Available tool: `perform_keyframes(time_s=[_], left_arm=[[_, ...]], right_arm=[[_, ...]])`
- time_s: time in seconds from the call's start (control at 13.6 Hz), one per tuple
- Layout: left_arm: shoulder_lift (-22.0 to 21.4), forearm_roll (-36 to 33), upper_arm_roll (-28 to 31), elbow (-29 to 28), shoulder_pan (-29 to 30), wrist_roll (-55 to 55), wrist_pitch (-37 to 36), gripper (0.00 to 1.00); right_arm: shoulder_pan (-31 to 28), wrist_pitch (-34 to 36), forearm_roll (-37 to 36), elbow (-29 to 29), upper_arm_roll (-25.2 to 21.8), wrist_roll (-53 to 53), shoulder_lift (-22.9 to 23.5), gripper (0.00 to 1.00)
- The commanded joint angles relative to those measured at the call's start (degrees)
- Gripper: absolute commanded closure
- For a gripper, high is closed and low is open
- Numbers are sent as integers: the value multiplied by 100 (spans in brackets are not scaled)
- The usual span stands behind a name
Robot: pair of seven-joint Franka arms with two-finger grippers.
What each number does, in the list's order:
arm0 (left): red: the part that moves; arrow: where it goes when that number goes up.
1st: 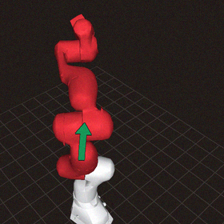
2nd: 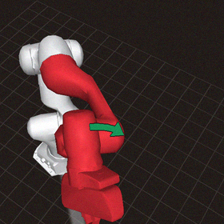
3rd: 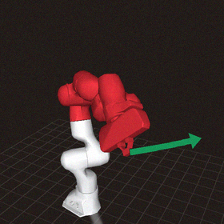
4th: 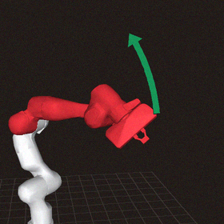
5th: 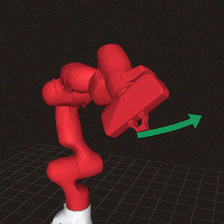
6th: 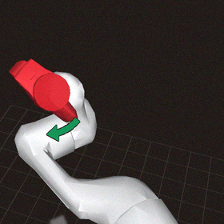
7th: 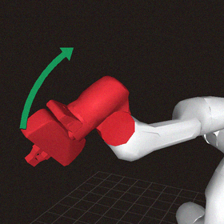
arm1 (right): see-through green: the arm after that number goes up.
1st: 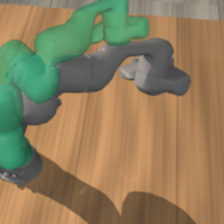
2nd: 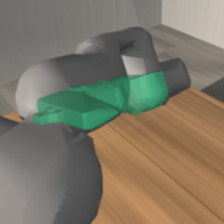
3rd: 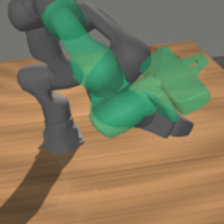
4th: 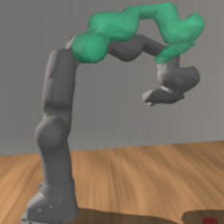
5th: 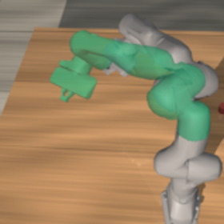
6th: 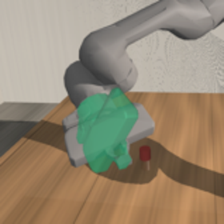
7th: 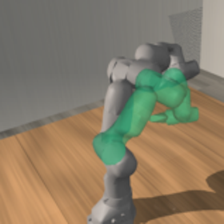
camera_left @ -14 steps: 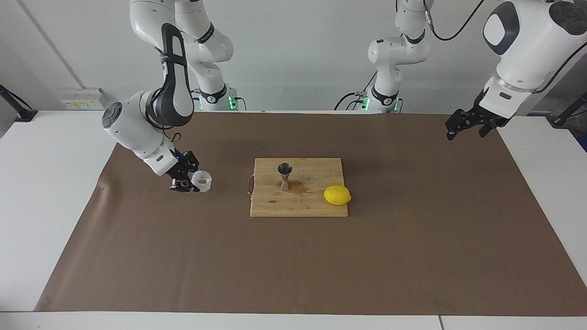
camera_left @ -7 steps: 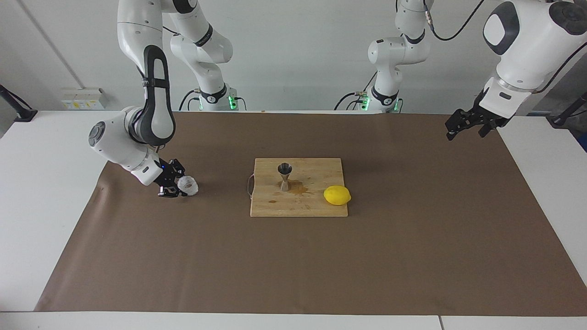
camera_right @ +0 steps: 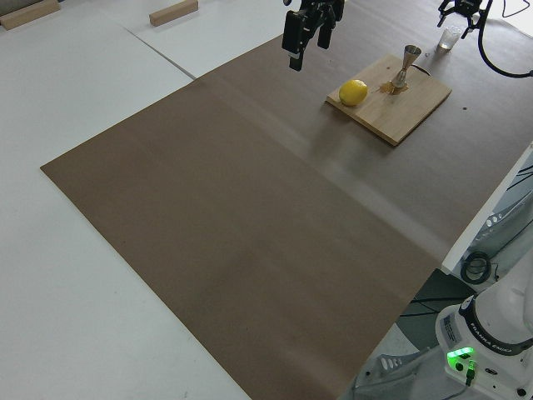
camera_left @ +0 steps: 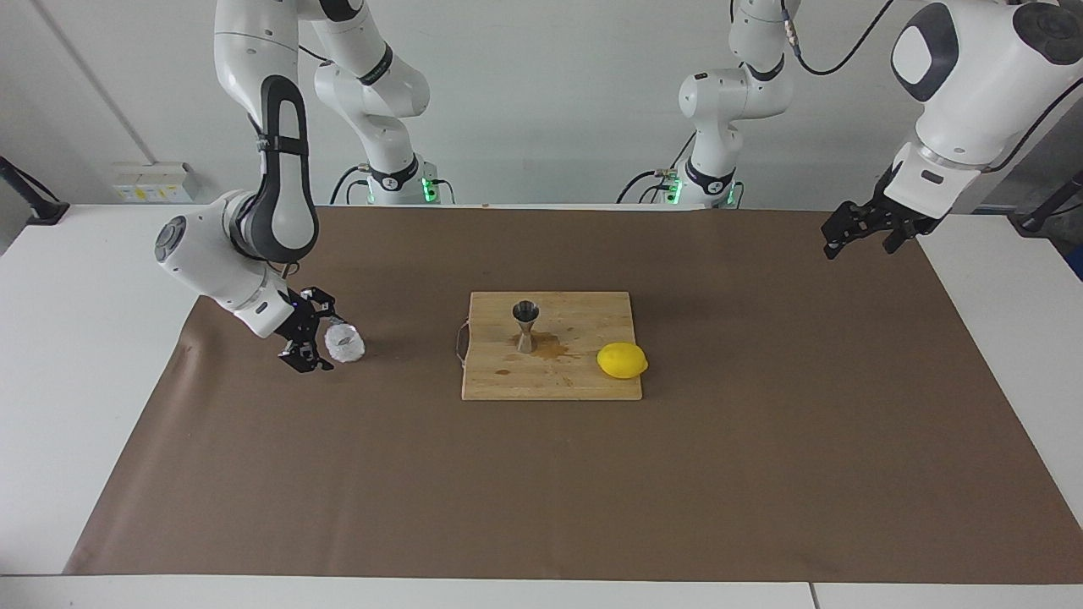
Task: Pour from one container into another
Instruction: 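Lower the white cup onto the table and open the right gripper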
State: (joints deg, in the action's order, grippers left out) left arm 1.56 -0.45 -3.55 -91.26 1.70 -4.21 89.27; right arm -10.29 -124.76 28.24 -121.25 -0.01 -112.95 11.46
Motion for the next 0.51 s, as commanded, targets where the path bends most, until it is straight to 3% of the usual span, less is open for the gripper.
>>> perform_keyframes(time_s=[0.0,0.15,0.44], left_arm=[[-174,-69,56,-172,-64,-10,-24,0],[-174,-78,56,-172,-64,-10,-24,0],[-174,-78,65,-172,-64,-10,-24,0]], right_arm=[[-8,293,23,-66,27,622,-476,0],[88,382,-134,-31,18,1377,-793,0],[289,820,-1222,469,88,3633,-1180,0]])
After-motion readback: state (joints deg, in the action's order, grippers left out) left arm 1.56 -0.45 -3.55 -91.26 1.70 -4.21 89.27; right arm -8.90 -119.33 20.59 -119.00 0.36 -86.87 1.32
